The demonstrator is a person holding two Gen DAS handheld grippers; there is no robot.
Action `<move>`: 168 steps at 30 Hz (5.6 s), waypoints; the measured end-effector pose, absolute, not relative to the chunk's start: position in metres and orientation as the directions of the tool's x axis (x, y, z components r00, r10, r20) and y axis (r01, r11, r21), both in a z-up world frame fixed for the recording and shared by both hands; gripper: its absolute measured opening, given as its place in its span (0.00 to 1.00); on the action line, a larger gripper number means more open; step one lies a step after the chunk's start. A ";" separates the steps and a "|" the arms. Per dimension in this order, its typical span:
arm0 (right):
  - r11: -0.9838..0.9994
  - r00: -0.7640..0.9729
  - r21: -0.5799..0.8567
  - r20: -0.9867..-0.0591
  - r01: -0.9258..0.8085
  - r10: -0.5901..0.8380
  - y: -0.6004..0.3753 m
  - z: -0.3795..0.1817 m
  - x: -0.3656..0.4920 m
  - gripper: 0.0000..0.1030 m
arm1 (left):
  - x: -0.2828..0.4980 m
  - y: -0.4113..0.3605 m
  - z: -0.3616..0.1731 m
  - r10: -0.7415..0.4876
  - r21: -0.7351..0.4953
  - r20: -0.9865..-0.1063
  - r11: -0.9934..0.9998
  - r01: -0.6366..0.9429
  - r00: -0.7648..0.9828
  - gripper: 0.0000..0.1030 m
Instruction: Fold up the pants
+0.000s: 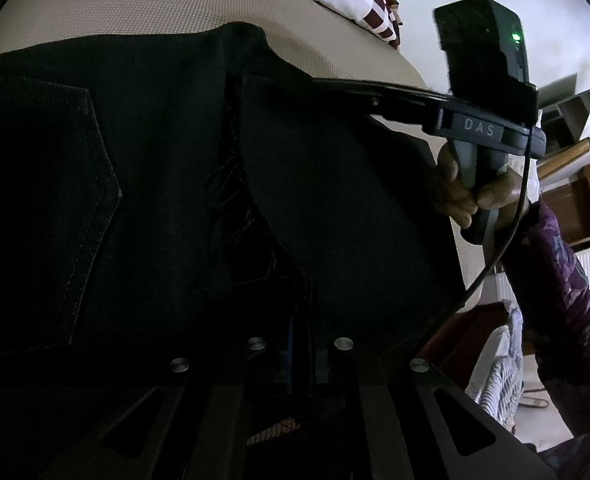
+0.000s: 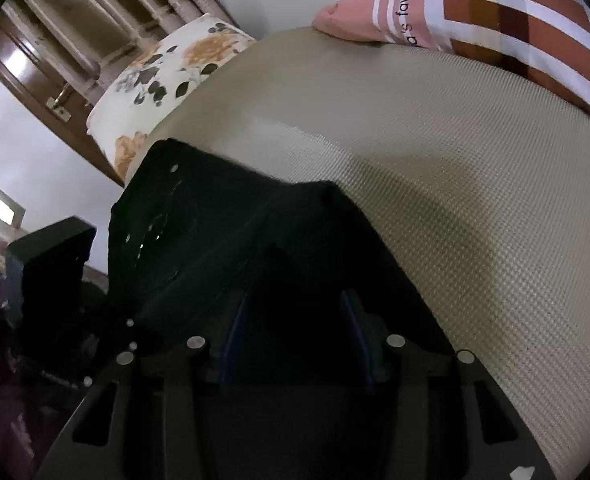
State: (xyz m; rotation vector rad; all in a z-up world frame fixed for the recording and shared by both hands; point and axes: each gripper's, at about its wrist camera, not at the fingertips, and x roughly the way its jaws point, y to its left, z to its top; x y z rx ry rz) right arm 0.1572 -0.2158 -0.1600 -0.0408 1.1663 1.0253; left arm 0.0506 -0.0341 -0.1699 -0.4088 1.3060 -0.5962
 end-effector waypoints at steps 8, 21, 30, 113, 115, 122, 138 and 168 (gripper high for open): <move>0.509 0.011 0.449 -0.742 -0.735 0.670 -0.205 -0.144 0.158 0.42 | 0.049 -0.033 -0.168 -0.607 -0.582 -0.780 0.793 0.182 0.152 0.06; 0.468 -0.086 0.383 -0.837 -0.797 0.540 -0.183 -0.164 0.155 0.16 | 0.050 -0.034 -0.168 -0.598 -0.570 -0.787 0.799 0.191 0.150 0.06; 0.540 0.076 0.296 -0.824 -0.788 0.561 -0.192 -0.150 0.139 0.06 | 0.048 -0.032 -0.164 -0.578 -0.552 -0.799 0.814 0.181 0.167 0.06; 0.366 0.198 0.919 -0.335 -0.145 0.921 -0.218 -0.143 -0.058 0.62 | 0.009 0.220 -0.121 -0.443 -0.570 -0.745 0.810 -0.133 0.499 0.28; 0.365 0.208 0.922 -0.334 -0.130 0.919 -0.222 -0.147 -0.056 0.62 | 0.008 0.215 -0.109 -0.439 -0.570 -0.731 0.813 -0.115 0.522 0.28; 0.378 0.260 0.918 -0.339 -0.116 0.904 -0.238 -0.152 -0.031 0.62 | 0.010 0.159 -0.052 -0.446 -0.549 -0.672 0.835 0.005 0.592 0.28; 0.015 0.458 0.997 -0.049 0.077 0.888 -0.357 -0.185 -0.018 0.87 | 0.009 -0.140 -0.007 -0.758 -0.487 -0.601 0.599 0.636 0.253 0.04; 0.387 0.393 0.920 -0.379 0.064 0.838 -0.366 -0.170 -0.012 0.16 | 0.014 -0.024 -0.080 -0.532 -0.465 -0.778 0.845 0.263 0.335 0.17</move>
